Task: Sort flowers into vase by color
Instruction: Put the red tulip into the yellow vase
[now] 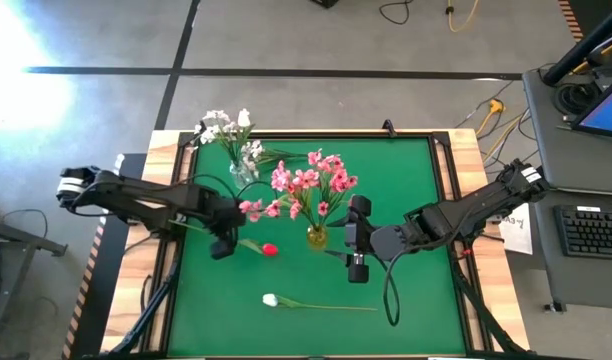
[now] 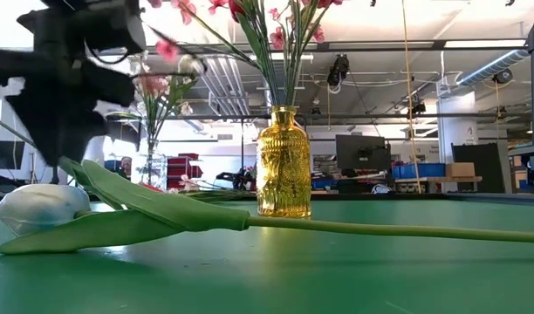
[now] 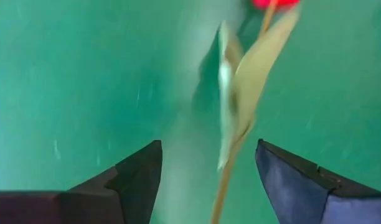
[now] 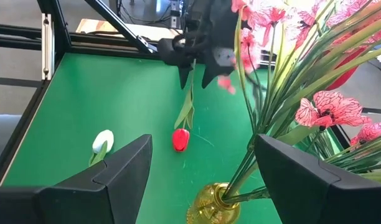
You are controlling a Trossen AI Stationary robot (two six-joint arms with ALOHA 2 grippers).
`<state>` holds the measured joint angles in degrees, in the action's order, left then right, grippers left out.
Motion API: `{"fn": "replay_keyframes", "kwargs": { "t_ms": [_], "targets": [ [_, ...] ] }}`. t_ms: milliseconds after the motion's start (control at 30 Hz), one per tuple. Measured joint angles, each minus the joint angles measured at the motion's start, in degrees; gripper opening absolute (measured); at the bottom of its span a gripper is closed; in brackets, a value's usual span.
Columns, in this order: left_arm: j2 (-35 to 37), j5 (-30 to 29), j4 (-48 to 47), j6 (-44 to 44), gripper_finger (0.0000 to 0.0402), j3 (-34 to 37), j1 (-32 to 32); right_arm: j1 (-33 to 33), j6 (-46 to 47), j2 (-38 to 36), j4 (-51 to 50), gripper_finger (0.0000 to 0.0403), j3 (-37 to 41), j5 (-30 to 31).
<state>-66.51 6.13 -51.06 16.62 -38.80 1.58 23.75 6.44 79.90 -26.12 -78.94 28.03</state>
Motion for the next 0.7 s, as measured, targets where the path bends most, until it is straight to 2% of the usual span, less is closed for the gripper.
{"fn": "replay_keyframes", "kwargs": {
  "t_ms": [167,300,533,700],
  "targets": [
    [-4.08,0.61,-2.86,0.34,0.0239,-0.22,0.24,0.0,0.0,0.0,-0.03,0.0276,0.0,0.0],
    [-6.98,0.59,-2.7,0.34,0.0212,-0.22,0.24,0.0,0.0,0.0,-0.09,0.0276,0.0,-0.01],
    [-9.1,0.57,-2.92,-0.04,0.0119,-0.22,0.24,0.0,0.0,0.0,-0.19,0.0276,0.0,-0.02],
    [-7.15,1.07,-4.43,0.0,0.0041,-0.22,0.22,0.0,0.0,0.0,-0.19,0.0276,0.0,0.0]
  ]
}}
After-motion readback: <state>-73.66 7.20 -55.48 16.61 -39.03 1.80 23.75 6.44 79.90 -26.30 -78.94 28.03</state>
